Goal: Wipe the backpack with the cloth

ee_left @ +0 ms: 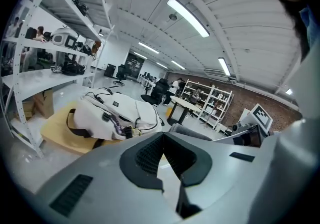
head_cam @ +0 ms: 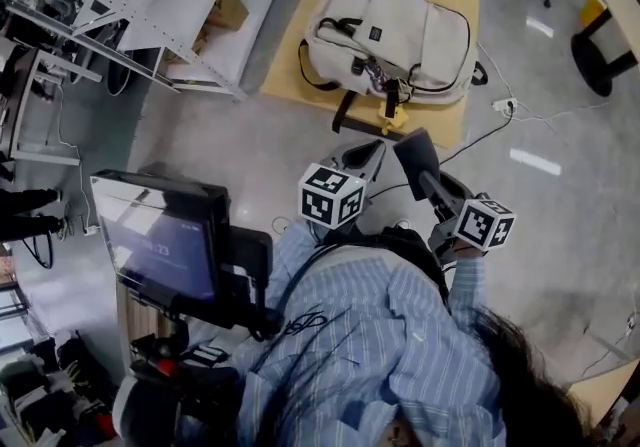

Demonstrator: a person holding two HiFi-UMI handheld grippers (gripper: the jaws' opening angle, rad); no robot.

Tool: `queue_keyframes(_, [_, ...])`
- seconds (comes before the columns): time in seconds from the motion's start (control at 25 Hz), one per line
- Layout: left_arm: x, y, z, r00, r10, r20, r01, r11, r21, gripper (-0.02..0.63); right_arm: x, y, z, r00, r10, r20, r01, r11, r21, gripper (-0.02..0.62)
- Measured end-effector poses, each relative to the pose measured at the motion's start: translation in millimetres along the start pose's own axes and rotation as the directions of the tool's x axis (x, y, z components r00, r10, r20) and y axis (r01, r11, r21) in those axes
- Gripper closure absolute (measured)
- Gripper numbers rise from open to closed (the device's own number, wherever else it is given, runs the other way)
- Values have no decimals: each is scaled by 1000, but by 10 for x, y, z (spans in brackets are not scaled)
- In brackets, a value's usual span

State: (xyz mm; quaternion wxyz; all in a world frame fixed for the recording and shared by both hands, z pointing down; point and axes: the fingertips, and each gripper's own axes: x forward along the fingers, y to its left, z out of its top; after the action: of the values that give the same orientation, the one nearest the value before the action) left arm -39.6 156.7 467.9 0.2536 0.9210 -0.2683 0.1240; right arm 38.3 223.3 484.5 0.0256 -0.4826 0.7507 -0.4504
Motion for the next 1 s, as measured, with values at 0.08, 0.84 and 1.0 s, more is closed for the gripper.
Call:
queue_keyframes(0.08, [-196, 255, 50, 1000, 5, 8, -5, 1000, 8, 601, 259, 132, -20, 1000, 1, 6, -1, 1000, 11, 489])
queue_keyframes(0.84, [-1061, 1639, 39, 993, -108, -47, 108, 994, -16, 601, 1457, 982, -561, 991, -122, 52, 119, 992, 52, 489])
queue_keyframes(1.0, [-965, 1429, 13, 989, -142, -50, 142, 990, -17, 601, 1286, 944, -547, 988, -135, 71, 131, 990, 55, 489])
